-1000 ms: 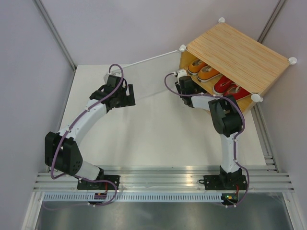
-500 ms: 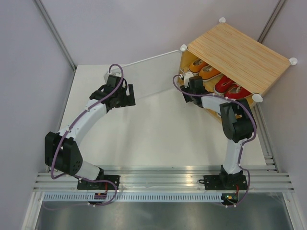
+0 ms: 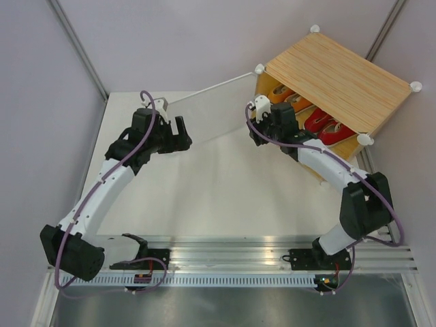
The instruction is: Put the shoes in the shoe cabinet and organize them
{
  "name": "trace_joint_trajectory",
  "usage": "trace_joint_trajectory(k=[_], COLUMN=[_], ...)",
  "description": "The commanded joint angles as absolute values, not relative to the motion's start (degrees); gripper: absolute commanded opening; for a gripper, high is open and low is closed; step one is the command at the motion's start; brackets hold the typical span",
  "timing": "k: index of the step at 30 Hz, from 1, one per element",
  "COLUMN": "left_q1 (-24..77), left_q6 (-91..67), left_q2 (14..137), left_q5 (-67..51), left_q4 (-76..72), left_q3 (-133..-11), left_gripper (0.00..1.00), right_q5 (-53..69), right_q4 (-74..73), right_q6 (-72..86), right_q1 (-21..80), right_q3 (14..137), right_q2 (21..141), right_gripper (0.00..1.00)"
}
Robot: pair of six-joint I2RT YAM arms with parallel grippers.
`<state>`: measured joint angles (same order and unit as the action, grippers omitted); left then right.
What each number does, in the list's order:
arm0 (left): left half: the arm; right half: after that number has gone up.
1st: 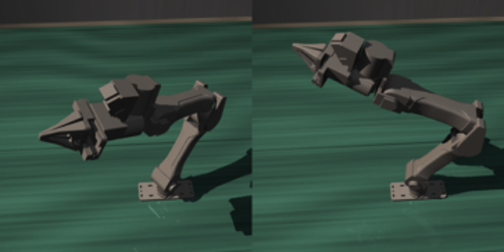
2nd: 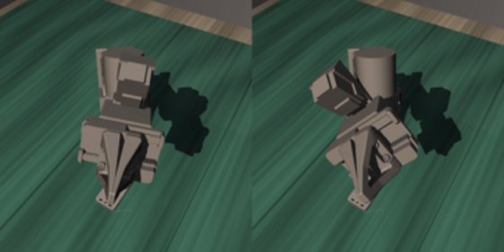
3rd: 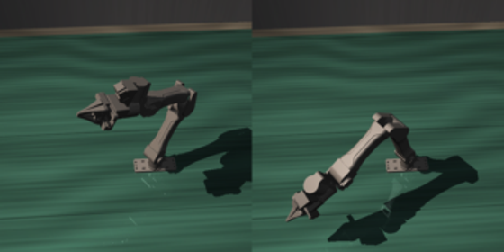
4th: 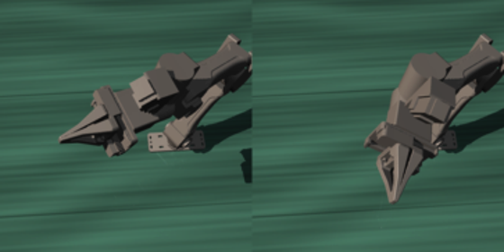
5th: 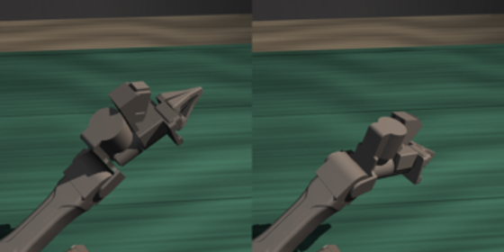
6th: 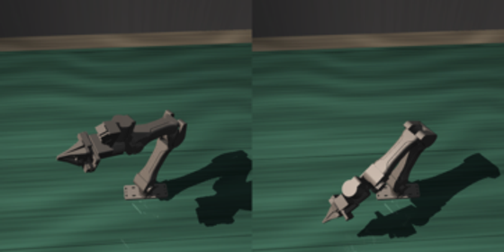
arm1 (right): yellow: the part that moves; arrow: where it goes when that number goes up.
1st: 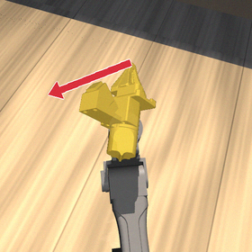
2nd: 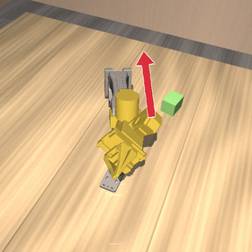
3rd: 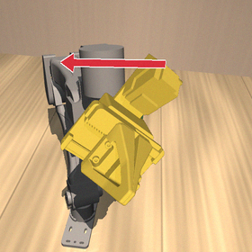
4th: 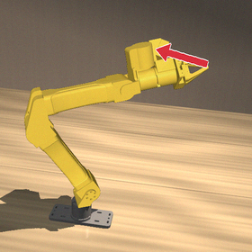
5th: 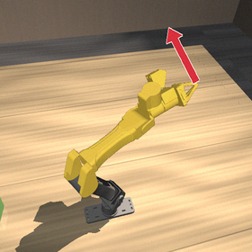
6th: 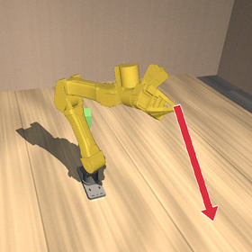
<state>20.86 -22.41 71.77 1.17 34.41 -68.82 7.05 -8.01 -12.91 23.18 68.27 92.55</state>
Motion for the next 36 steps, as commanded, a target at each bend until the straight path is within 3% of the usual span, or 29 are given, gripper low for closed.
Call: trace_joint_trajectory(k=[1,6,13,14,17,22,23,30,36], left_q1=[20.83,20.83,20.83,20.83,20.74,20.57,20.48,19.87,19.86], left_q6=[-20.31,-19.77,-18.81,-17.76,-13.82,-9.85,-9.41,-8.09,-10.72], left_q2=[65.67,62.05,61.00,61.78,65.98,72.94,75.12,82.17,83.50], left_q5=[-5.18,-9.58,-2.74,2.41,8.68,9.32,8.62,8.79,-2.69], left_q4=[34.36,39.54,42.10,42.10,41.31,39.82,40.16,42.10,45.79], left_q3=[-69.43,-77.59,-92.54,-92.98,-94.13,-98.17,-100.09,-103.09,-103.37], left_gripper=[0.99,0.99,1.00,1.00,1.00,1.00,1.00,1.00,0.99], right_q5=[10.63,11.17,4.76,3.44,-2.01,-7.90,-9.13,-16.26,-15.74], right_q4=[-10.72,-14.48,-18.19,-18.54,-19.77,-20.92,-21.00,-26.10,-29.26], right_q6=[-10.02,-3.53,-0.70,-0.53,-0.26,0.87,1.92,1.49,4.04], right_q1=[24.96,25.66,25.66,25.66,25.66,25.66,25.66,25.66,25.75], right_q3=[67.15,68.64,73.29,73.39,73.65,70.58,69.79,68.56,68.20], right_q2=[85.27,75.16,61.98,60.05,56.53,49.50,46.96,37.29,31.65], right_gripper=[0.53,0.55,0.63,0.68,0.73,0.81,0.98,0.98,0.98])
